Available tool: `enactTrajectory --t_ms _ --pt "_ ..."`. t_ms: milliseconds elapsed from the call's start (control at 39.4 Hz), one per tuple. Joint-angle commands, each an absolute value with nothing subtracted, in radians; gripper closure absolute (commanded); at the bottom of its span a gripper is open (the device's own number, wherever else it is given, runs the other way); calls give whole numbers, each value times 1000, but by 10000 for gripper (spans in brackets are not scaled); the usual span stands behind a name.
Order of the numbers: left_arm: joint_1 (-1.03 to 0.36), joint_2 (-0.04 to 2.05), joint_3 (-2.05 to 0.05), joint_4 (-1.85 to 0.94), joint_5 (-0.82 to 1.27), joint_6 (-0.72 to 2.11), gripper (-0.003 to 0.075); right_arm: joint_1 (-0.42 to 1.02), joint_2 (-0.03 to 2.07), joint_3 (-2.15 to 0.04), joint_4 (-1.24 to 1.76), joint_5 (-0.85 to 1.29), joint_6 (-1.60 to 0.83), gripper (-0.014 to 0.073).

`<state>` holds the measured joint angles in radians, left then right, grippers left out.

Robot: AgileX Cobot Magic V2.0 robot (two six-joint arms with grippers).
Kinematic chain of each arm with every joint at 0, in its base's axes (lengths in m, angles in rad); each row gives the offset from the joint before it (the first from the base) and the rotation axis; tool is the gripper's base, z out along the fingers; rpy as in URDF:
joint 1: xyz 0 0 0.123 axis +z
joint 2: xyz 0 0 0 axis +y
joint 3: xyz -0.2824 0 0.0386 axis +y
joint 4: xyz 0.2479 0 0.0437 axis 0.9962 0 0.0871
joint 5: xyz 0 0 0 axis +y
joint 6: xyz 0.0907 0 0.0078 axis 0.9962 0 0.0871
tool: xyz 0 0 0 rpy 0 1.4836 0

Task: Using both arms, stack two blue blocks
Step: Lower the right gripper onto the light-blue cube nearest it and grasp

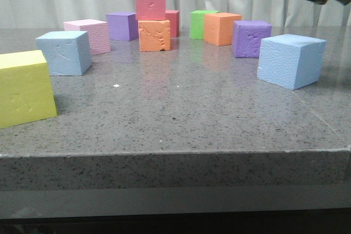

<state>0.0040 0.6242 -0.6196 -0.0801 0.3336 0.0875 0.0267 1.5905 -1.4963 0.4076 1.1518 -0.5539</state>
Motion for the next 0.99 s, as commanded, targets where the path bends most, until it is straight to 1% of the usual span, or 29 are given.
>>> enactTrajectory --t_ms 0,304,583,964 --pt "2 630 -655 -81 253 83 45 28 1592 -1565 452 1152 -584 -52" --pt "2 630 -655 -81 253 83 45 82 1644 -1565 424 1135 -583 -52" --pt "2 630 -655 -81 253 83 45 83 1656 -1564 416 1074 -577 -52" --pt "2 630 -650 -81 255 83 45 83 1717 -1564 416 1109 -576 -52"
